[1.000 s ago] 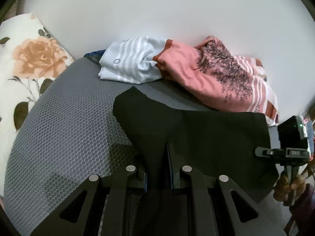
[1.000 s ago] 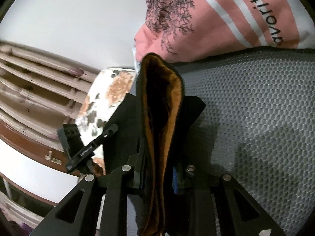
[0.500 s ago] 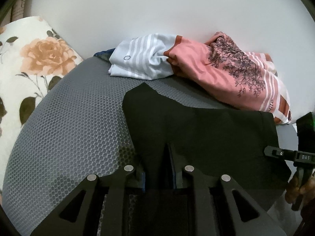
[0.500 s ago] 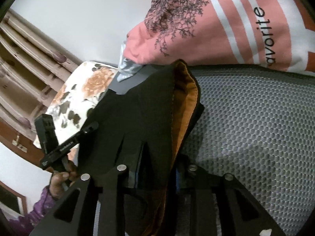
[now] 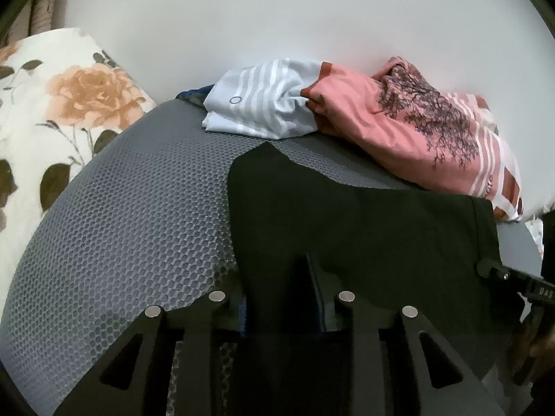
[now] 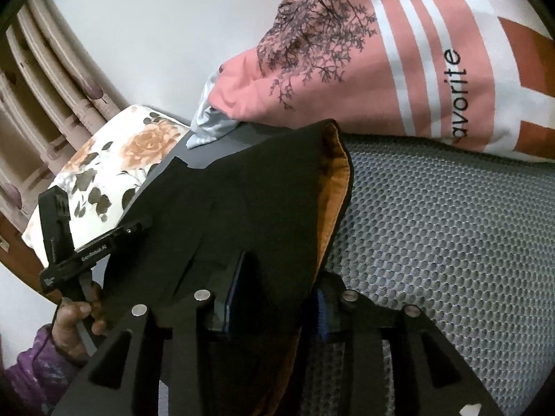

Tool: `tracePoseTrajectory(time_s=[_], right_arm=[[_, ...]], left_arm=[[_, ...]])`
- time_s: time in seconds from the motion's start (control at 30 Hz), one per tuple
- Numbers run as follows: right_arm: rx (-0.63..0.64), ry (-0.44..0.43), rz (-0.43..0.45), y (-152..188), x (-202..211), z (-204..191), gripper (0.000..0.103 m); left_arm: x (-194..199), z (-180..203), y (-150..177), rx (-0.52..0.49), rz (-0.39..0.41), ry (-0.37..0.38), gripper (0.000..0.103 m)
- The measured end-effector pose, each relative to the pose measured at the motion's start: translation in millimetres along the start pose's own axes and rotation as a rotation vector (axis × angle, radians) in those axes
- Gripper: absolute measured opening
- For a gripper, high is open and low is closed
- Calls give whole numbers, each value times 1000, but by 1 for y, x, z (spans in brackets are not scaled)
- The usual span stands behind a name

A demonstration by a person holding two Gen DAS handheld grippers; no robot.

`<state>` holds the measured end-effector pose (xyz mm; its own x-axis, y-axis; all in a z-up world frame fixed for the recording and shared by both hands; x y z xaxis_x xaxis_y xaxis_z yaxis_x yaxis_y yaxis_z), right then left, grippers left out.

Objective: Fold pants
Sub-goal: 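Lower the held pants edge onto the pants and open the right gripper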

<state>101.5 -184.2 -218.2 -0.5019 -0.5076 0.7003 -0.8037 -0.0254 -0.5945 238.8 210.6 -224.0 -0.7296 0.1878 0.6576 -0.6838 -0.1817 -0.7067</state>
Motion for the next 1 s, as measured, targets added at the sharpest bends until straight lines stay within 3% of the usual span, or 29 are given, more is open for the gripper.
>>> tracePoseTrajectory(time_s=[0.13, 0.57, 0.77, 0.83, 1.0], right_arm=[[8, 38, 22, 3, 3, 1, 40], [79, 135, 77, 7, 6, -9, 42], [79, 161, 82, 7, 6, -8, 48], [76, 186, 87, 6, 6, -7, 57], [92, 229, 84, 6, 5, -8, 67]], left_arm=[[0, -4, -1, 24, 0, 7, 34], [1, -1, 0, 2, 10, -51, 40], [2, 0, 0, -5, 14, -61, 41], [1, 0, 0, -8, 15, -66, 41], [3, 1, -1, -14, 23, -78, 42]])
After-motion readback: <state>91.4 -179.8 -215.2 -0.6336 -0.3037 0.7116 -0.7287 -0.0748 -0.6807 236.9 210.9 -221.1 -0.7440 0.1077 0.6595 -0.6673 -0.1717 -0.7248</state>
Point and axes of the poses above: each gripper's, at about its wrist camera, not at the fingertips, and x roughly against the way its jaws point, z to its right, y to its underside, the point moved 4 cm from there along -x, roughly the way its jaws point, and after that the axes turned 5 degrees about y, right-handed, at the moved point
